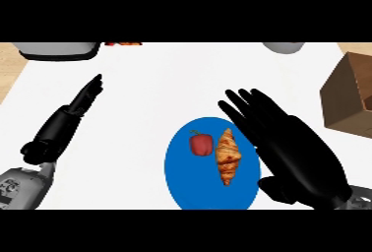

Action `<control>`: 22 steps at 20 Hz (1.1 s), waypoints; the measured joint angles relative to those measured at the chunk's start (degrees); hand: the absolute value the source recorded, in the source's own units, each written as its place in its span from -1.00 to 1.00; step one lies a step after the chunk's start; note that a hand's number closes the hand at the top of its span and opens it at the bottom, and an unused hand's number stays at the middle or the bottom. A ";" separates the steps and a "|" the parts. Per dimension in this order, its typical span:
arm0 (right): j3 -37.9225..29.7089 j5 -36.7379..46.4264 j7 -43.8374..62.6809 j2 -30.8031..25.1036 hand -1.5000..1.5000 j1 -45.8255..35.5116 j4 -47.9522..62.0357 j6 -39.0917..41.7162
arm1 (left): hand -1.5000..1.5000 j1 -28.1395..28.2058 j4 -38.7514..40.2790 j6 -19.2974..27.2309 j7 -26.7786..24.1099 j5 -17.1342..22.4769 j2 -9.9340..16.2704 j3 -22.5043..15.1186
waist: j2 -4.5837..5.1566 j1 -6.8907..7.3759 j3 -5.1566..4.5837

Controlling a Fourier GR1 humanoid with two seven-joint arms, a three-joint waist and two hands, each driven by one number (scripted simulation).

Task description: Pick the bell pepper from the plate and place it in the cardboard box

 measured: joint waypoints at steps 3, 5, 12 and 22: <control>5.35 1.50 8.01 4.25 -1.00 -3.46 0.33 7.35 | 0.00 -0.75 0.27 0.14 0.46 -0.73 -0.73 -0.27 | -0.02 0.28 0.00; 8.23 2.43 13.44 8.04 -1.00 -6.40 1.84 12.04 | 0.00 -1.41 0.27 -0.10 0.98 -0.63 -1.17 -0.19 | -0.03 0.47 -0.01; 13.74 4.92 23.70 22.96 -1.00 -11.18 10.72 20.08 | 0.00 -1.72 0.90 -1.28 0.80 -1.28 -1.86 0.69 | 0.03 0.39 0.08; 14.75 8.52 27.23 31.98 -1.00 -9.83 18.95 21.49 | 0.00 0.19 -0.06 -1.79 0.43 -2.98 -3.30 2.01 | 0.05 0.18 0.16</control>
